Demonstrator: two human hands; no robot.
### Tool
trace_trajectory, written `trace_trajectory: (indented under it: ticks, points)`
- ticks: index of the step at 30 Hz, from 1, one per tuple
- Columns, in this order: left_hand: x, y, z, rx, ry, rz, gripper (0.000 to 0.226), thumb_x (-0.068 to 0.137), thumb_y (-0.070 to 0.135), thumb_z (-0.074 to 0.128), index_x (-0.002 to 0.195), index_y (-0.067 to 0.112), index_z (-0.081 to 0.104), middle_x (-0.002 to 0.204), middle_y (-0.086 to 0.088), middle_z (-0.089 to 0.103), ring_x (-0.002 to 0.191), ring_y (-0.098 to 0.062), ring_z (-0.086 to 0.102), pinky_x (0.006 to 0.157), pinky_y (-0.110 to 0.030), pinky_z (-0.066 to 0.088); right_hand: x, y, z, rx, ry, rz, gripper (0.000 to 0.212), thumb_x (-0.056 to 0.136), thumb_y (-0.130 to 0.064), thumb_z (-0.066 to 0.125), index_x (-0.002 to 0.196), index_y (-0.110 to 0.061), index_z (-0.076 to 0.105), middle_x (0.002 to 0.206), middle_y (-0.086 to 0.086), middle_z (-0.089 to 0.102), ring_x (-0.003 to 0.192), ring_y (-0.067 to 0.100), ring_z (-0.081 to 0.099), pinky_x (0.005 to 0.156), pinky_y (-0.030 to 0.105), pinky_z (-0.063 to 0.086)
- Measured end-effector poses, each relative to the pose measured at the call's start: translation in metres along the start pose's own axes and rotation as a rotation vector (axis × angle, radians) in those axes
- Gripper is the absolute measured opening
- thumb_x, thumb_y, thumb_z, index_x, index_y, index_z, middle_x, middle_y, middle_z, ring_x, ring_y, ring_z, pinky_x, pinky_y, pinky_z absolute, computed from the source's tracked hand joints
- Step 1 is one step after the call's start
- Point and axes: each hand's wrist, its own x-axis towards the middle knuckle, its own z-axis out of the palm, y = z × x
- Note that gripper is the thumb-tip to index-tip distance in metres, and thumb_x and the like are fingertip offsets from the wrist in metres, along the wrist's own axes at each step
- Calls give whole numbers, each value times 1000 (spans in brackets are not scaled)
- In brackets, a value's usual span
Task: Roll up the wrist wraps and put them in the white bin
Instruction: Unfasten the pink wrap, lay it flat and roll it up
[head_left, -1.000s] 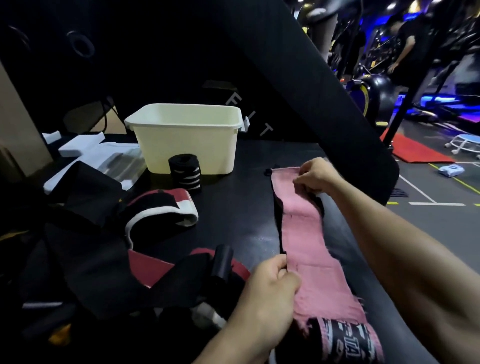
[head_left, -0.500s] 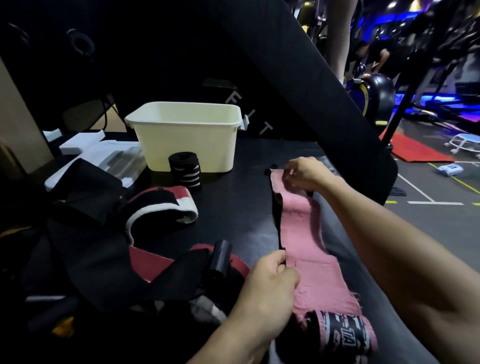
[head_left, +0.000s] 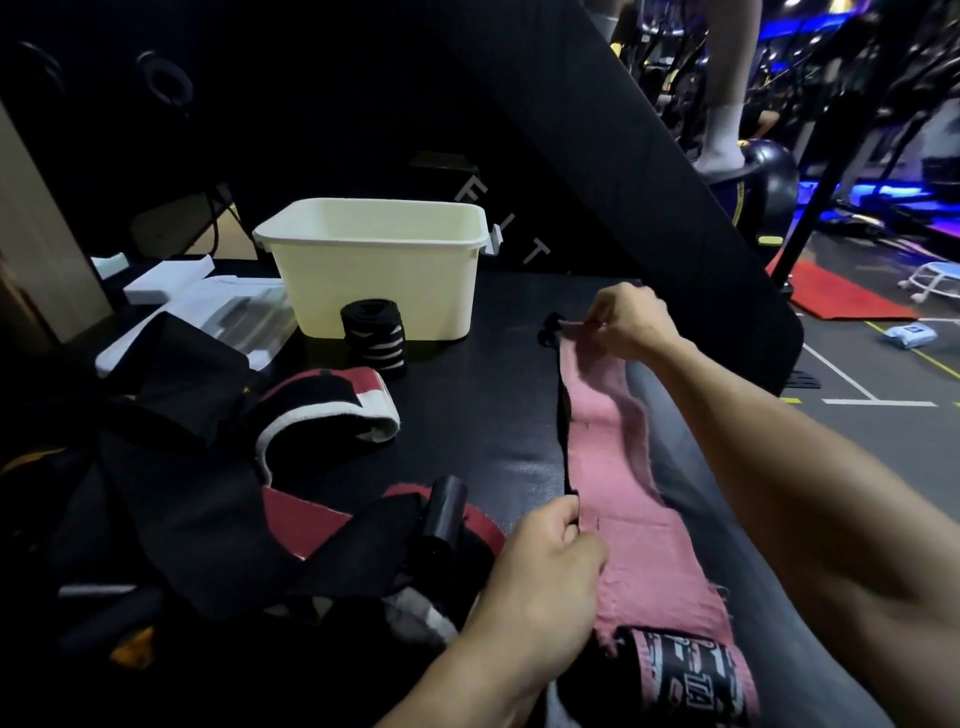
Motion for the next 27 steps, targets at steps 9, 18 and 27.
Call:
trace_trajectory:
  ticks: [9, 18, 27]
  points:
    - [-10, 13, 6, 67, 35, 1, 31, 77, 25, 50, 102, 12, 64, 70, 1, 58, 65, -15, 48, 68, -43, 42, -25, -6, -2, 193, -120, -56, 47, 88, -24, 70, 134, -13, 64, 133, 7, 67, 118, 26, 64, 100, 34, 50]
    - [-59, 17, 12, -194, 12, 38, 38, 99, -6, 52, 123, 21, 63, 107, 4, 79, 105, -12, 73, 95, -34, 56, -167, 10, -74, 390, -206, -229, 15, 95, -26, 70, 91, -14, 77, 78, 0, 75, 62, 7, 65, 59, 22, 48]
    - [-100, 0, 2, -58, -2, 106, 46, 95, 2, 59, 140, 14, 54, 128, -3, 71, 122, -12, 65, 107, -35, 49, -303, -15, -114, 199, -588, -336, 49, 84, -67, 59, 102, -25, 78, 81, -14, 71, 72, 1, 60, 67, 19, 48]
